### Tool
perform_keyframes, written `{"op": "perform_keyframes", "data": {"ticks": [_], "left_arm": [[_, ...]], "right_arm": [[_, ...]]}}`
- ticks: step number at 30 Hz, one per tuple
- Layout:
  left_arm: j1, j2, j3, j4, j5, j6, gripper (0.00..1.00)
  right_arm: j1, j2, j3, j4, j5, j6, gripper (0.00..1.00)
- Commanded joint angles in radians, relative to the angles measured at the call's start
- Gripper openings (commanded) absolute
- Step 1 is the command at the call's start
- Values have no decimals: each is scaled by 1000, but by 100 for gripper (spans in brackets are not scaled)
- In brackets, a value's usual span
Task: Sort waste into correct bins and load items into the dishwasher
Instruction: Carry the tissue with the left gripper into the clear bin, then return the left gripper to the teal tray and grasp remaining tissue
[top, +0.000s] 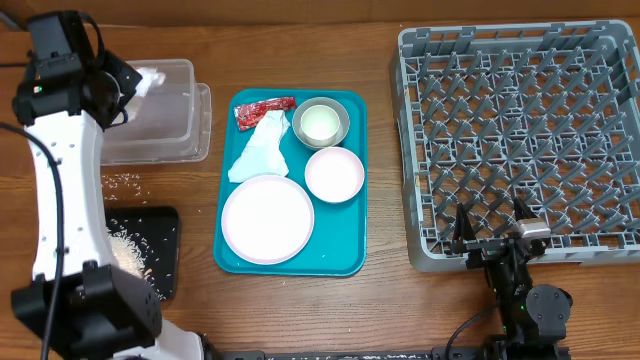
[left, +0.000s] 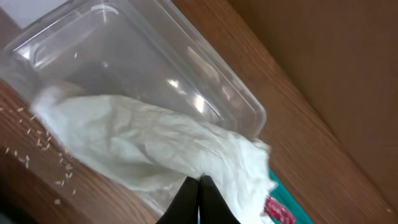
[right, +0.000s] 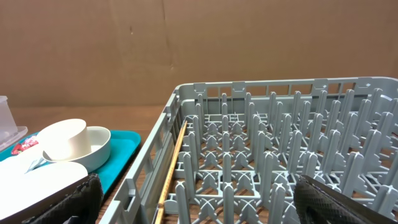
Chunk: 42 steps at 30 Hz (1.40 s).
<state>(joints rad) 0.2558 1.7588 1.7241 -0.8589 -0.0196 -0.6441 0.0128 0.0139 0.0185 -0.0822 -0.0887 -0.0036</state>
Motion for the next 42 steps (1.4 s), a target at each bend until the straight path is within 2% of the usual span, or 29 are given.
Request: {"op": "perform_keyframes", "data": {"ticks": [1, 3, 5, 9, 12, 14, 15, 16, 21, 25, 27, 33, 42], "left_arm": [[0, 95, 12, 21, -10, 50, 4], [0, 133, 12, 26, -9, 57, 6], [0, 158, 12, 24, -1, 58, 15], [0, 156, 12, 21, 16, 69, 26], [0, 124, 13, 14, 75, 100, 43], [0, 95, 13, -3, 127, 127, 58], [0, 82, 13, -9, 158, 141, 72], [0, 66, 13, -17, 204, 167, 79], [-4, -4, 13, -76, 459, 391, 69], [-29, -32, 13, -164, 548, 483, 59], [-55, -29, 12, -213, 532, 491, 56], [-176, 8, 10, -298, 400, 517, 56], [-363, 149, 10, -277, 239, 517, 58]], "right_arm": [[-6, -11, -10, 5, 5, -1, 100], [-6, -11, -10, 5, 5, -1, 100], [-6, -11, -10, 5, 5, -1, 100], [-6, -11, -10, 5, 5, -1, 100], [-6, -11, -10, 5, 5, -1, 100], [-6, -11, -10, 5, 5, -1, 100], [-6, -11, -10, 5, 5, -1, 100], [-6, -11, -10, 5, 5, -1, 100], [-6, -11, -10, 5, 5, -1, 100], [-6, -11, -10, 5, 5, -1, 100], [-6, -11, -10, 5, 5, -1, 100], [-6, -11, -10, 5, 5, -1, 100], [-6, -11, -10, 5, 5, -1, 100]]}}
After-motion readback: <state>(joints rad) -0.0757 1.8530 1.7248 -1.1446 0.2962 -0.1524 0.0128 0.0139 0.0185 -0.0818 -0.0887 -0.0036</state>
